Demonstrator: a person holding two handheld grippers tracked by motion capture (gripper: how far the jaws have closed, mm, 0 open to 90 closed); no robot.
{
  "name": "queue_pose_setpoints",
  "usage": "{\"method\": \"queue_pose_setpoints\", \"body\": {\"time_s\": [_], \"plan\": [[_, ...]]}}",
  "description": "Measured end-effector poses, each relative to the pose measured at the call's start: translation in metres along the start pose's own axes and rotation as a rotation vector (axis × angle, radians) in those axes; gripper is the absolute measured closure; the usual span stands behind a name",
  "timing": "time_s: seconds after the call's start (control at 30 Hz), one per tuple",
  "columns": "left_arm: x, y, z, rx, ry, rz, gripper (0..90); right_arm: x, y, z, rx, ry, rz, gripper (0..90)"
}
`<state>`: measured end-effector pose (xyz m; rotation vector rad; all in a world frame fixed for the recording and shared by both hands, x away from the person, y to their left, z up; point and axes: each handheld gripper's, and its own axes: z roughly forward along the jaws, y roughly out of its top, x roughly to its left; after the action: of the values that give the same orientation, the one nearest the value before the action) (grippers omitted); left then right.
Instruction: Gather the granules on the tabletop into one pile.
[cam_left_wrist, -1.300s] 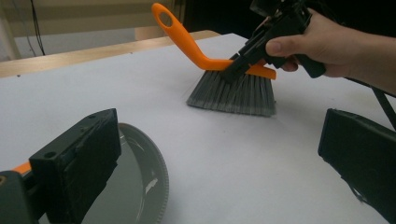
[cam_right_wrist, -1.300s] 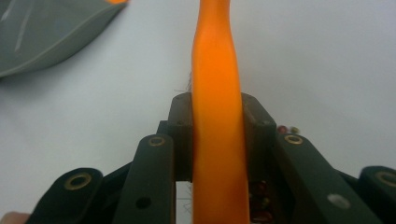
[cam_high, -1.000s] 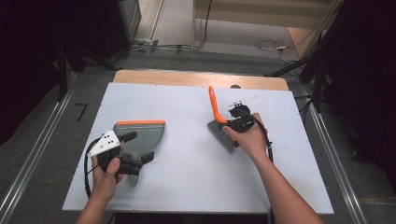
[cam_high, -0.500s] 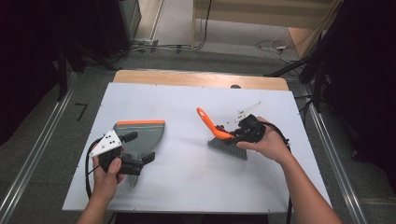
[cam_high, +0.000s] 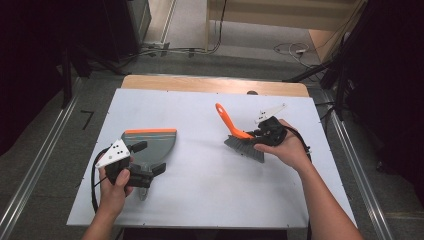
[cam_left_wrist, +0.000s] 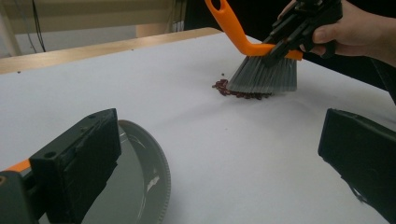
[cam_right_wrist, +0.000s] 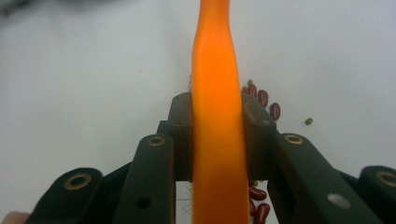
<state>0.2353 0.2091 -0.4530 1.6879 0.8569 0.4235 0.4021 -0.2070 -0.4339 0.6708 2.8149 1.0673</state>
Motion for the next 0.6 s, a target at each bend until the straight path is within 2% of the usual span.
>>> {"method": "queue_pose_setpoints", "body": {"time_s": [0.13, 0.3, 0.37, 0.6], "plan": [[-0.001, 0.0, 0.0, -0.006, -0.003, -0.002, 0.0, 0.004, 0.002, -0.006, -0.016, -0.004, -0.012, 68.5], [0.0, 0.0, -0.002, -0.005, 0.003, 0.003, 0.0, 0.011, -0.004, -0.017, -0.041, -0.014, 0.018, 68.5], [0.001, 0.0, -0.002, -0.008, 0.004, 0.0, 0.0, 0.015, -0.009, -0.023, -0.059, -0.035, 0.035, 68.6], [-0.001, 0.0, -0.002, -0.011, 0.011, 0.002, 0.0, 0.029, -0.037, -0.045, -0.143, -0.126, 0.175, 68.5]]}}
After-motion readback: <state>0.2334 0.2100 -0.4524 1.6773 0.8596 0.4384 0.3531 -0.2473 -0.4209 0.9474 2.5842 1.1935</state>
